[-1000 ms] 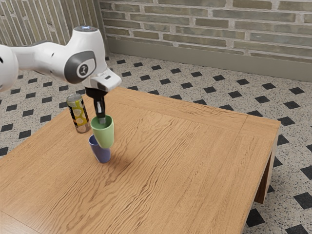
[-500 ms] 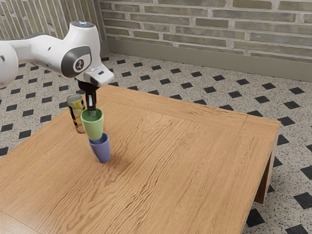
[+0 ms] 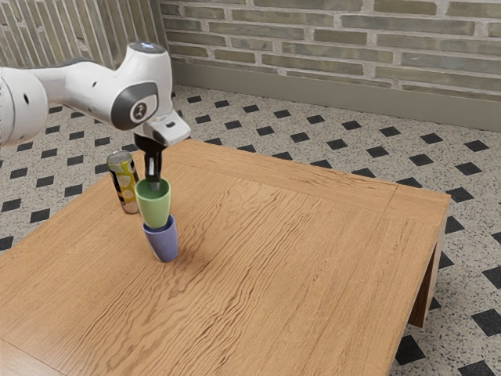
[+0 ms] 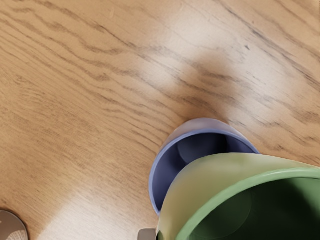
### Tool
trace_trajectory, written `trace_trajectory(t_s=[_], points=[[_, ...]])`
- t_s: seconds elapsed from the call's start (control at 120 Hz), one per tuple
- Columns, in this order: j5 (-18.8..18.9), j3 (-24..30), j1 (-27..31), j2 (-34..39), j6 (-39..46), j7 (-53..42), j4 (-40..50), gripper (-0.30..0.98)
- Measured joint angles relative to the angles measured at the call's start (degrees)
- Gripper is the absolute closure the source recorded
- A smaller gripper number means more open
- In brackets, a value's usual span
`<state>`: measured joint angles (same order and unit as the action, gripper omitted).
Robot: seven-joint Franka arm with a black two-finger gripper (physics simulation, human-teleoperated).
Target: Place the right cup onto the left cup
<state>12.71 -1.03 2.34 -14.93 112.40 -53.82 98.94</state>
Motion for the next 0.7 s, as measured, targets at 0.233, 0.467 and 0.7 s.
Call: trace_trajectory(t_s=[0.233,0.467,0.7], points=[[0.0,0.0,0.2,-1.8,0.4,-0.8,-0.9,0.79],[-0.5,0.0,0.4,-2.6,0.6,-1.3,-1.3,0.79],[-1.1,0.0,0.5,-2.2,0.1,-1.3,-1.3,0.41]])
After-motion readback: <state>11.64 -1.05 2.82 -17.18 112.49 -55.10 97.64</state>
